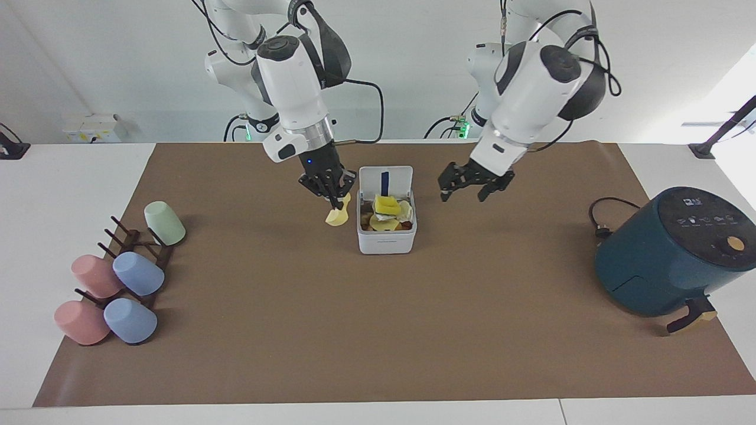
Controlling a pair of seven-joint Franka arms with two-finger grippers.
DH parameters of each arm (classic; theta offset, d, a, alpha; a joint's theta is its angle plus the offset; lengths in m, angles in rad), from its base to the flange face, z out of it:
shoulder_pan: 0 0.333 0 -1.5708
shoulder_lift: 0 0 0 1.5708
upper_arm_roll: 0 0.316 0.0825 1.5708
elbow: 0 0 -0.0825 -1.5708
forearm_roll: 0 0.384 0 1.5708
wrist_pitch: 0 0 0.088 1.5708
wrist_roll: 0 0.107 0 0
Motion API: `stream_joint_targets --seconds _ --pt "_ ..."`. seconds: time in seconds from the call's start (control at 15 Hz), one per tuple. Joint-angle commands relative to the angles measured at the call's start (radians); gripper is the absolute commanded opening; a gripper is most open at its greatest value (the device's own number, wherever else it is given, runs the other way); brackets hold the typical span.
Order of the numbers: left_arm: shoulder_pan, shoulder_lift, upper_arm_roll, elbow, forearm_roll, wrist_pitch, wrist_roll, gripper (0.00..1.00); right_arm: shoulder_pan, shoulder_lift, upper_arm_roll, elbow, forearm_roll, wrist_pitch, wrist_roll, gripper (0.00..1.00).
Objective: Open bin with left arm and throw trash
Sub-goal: 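Carry the sponge to the bin with the right gripper while the left gripper withdraws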
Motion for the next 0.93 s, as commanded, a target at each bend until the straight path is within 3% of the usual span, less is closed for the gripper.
stream_joint_targets --seconds 0.0,0.2,0.33,0.67,0.87 --pt "0.150 -0.057 -0.008 -0.005 0.069 -0.099 0.176 1.00 0.049 0.022 0.004 -0.001 0.009 0.014 0.036 0.00" --pt "0.308 -0.092 -0.006 -0.010 0.106 -0.196 0.429 1.00 0.086 0.028 0.004 -0.018 0.044 -0.022 0.053 0.00" --pt "0.364 -0.118 -0.006 -0.011 0.112 -0.265 0.488 1.00 0.122 0.057 0.005 -0.024 0.070 -0.014 0.054 0.00" --pt "0.370 -0.145 -0.006 -0.002 0.161 -0.339 0.500 1.00 0.142 0.034 0.005 -0.122 0.074 0.047 0.046 0.00" --pt "0.321 -0.131 0.021 0.029 0.200 -0.365 0.489 1.00 0.142 0.081 0.005 -0.125 0.074 0.102 0.030 0.00"
